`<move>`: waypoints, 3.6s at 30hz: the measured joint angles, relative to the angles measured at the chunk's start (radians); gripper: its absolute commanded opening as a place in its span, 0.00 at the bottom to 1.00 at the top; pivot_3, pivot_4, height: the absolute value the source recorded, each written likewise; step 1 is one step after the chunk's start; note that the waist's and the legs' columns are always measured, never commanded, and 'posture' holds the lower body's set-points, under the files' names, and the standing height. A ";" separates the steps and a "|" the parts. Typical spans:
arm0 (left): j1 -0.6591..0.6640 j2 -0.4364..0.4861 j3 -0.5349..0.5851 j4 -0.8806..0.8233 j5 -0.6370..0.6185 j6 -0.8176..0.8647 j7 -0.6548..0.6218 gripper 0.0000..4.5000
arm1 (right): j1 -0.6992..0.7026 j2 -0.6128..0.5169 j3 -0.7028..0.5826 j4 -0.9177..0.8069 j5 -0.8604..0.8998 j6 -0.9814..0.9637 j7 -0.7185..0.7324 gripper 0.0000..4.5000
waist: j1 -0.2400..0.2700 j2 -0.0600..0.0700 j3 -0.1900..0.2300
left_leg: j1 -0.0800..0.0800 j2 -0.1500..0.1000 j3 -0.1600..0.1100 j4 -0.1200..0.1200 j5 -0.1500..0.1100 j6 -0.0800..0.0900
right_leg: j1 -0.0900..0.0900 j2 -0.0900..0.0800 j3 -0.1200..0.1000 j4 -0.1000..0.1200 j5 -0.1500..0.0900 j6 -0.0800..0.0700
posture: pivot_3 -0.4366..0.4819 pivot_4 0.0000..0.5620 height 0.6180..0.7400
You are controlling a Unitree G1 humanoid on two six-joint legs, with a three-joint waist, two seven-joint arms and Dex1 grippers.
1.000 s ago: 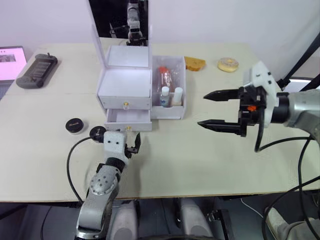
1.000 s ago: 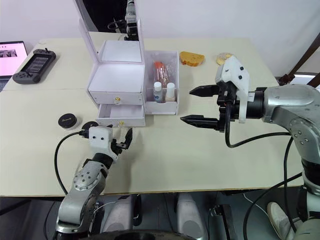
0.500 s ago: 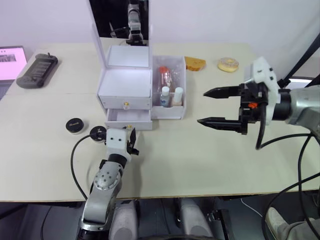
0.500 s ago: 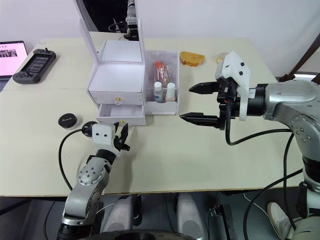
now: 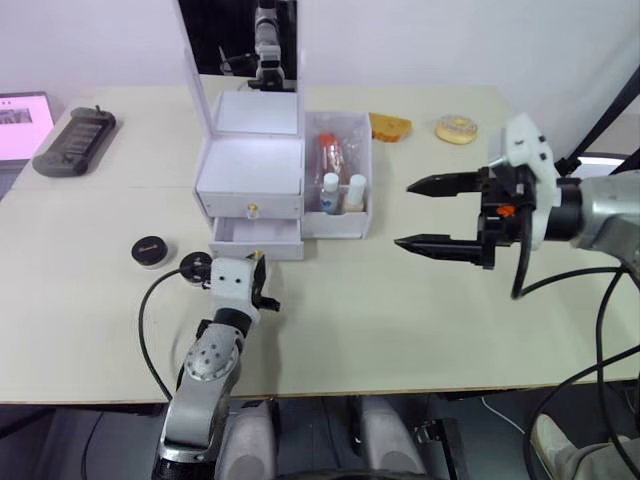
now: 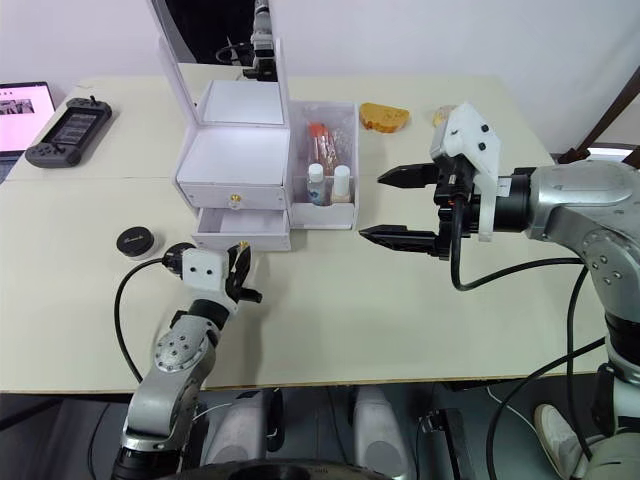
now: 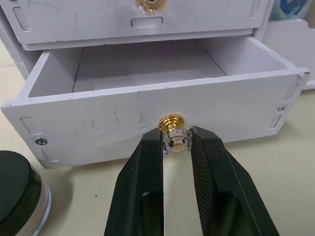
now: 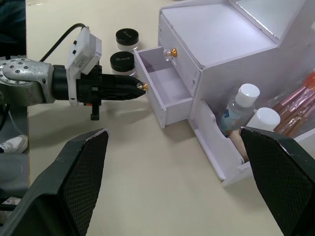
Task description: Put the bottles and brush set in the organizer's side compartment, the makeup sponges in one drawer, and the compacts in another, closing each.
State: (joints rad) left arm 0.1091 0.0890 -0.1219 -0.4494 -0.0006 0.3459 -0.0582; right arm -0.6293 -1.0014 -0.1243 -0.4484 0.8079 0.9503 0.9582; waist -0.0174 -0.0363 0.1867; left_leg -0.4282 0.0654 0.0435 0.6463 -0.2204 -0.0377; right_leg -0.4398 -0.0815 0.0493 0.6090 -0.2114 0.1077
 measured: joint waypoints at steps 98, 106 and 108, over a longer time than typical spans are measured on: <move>0.258 0.591 0.808 0.319 -0.555 -0.184 -0.967 0.99 | -0.231 0.077 0.105 0.178 -0.018 -0.021 0.126 1.00 | -0.043 0.003 -0.001 | -0.004 0.002 0.011 -0.003 -0.004 0.000 | -0.004 -0.007 -0.003 -0.012 0.006 -0.010 | 0.48 0.27 0.98; 0.171 0.535 0.672 0.364 -0.475 -0.264 -0.916 0.99 | -0.397 -0.024 0.174 0.196 0.042 0.208 0.210 1.00 | -0.052 0.003 -0.001 | -0.004 0.003 0.010 -0.004 -0.003 0.001 | -0.006 -0.006 -0.003 -0.010 0.006 -0.010 | 0.48 0.27 0.98; 0.152 0.532 0.650 0.392 -0.464 -0.277 -0.909 0.99 | -0.417 -0.047 0.177 0.198 0.048 0.239 0.229 1.00 | -0.052 0.003 -0.001 | -0.004 0.003 0.010 -0.003 -0.003 0.001 | -0.006 -0.006 -0.003 -0.010 0.006 -0.010 | 0.48 0.27 0.98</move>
State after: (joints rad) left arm 0.2615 0.6211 0.5285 -0.0579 -0.4647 0.0685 -0.9670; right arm -1.0468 -1.0480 0.0532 -0.2507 0.8556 1.1894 1.1874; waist -0.0697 -0.0336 0.1856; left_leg -0.4324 0.0682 0.0540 0.6428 -0.2232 -0.0369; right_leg -0.4456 -0.0874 0.0461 0.5990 -0.2051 0.0978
